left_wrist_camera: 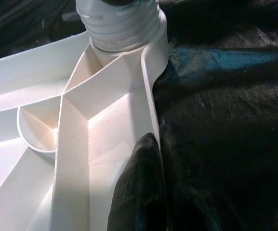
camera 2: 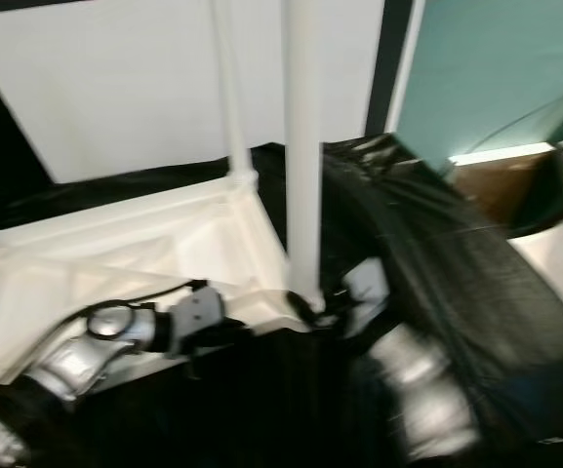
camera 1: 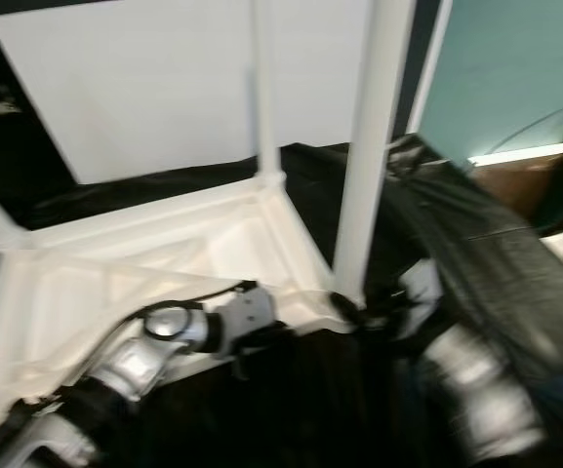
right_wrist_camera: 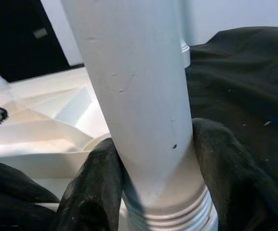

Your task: Building children table

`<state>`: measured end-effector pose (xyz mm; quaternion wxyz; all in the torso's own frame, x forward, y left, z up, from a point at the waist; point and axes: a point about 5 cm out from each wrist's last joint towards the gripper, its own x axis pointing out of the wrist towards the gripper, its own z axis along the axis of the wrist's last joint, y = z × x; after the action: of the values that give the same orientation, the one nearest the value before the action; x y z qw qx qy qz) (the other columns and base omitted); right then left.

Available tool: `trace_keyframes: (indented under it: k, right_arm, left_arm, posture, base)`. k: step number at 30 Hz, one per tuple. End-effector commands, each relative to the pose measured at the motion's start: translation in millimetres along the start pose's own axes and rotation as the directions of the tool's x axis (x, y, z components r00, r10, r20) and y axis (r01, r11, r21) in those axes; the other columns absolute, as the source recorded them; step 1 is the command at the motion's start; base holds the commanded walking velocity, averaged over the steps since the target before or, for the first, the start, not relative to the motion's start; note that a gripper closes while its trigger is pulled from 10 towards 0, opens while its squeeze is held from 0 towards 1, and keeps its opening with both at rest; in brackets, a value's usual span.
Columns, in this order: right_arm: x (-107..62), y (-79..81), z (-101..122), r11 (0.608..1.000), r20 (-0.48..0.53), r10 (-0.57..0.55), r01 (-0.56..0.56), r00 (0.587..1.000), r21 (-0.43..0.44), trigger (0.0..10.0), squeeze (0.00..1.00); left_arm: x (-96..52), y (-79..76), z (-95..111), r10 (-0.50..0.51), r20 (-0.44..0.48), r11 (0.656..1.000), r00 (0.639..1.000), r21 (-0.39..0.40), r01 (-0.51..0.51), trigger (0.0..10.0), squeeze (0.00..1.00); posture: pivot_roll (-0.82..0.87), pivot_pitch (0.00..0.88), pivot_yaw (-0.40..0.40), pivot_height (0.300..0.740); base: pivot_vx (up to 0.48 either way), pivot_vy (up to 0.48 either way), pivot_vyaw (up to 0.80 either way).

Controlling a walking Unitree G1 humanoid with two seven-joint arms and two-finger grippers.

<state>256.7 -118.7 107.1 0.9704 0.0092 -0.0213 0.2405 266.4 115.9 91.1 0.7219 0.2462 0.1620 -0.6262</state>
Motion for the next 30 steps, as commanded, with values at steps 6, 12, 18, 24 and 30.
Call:
trace_keyframes:
  k: [6,12,18,24,30]
  right_arm:
    - [-19.7,-43.2,-13,0.798,-0.036,-0.602,0.603,0.797,-0.003,0.0,0.00]
    - [-14.6,-38.2,-11,0.829,-0.029,-0.560,0.559,0.828,-0.027,6.3,0.00]
    - [-6.6,-34.6,0,0.908,0.001,-0.417,0.417,0.909,-0.034,10.0,1.00]
    - [-4.4,-41.2,14,0.961,0.025,-0.259,0.260,0.966,-0.098,10.0,0.00]
    - [-7.9,-48.3,20,0.987,-0.048,0.008,-0.016,0.999,-0.161,10.0,0.00]
  left_arm:
    - [12.6,-52.2,-46,-0.366,-0.158,0.925,0.917,-0.170,0.339,10.0,0.00]
    - [13.2,-51.7,-46,-0.365,-0.160,0.925,0.917,-0.171,0.339,10.0,0.00]
    - [15.7,-51.9,-44,-0.365,-0.154,0.925,0.918,-0.169,0.340,10.0,0.00]
    - [17.7,-52.9,-44,-0.368,-0.149,0.924,0.918,-0.171,0.343,10.0,0.00]
    - [20.5,-53.8,-43,-0.371,-0.145,0.922,0.917,-0.171,0.346,10.0,0.00]
  posture:
    - [-0.02,0.011,0.032,0.740]
    - [-0.04,0.011,0.035,0.740]
    - [-0.04,0.012,0.027,0.740]
    - [-0.06,0.011,0.017,0.740]
    - [-0.06,0.009,0.018,0.740]
  base:
    - [0.000,0.000,0.00]
    - [0.000,0.000,0.00]
    - [0.000,0.000,0.00]
    - [0.000,0.000,0.00]
    - [0.000,0.000,0.00]
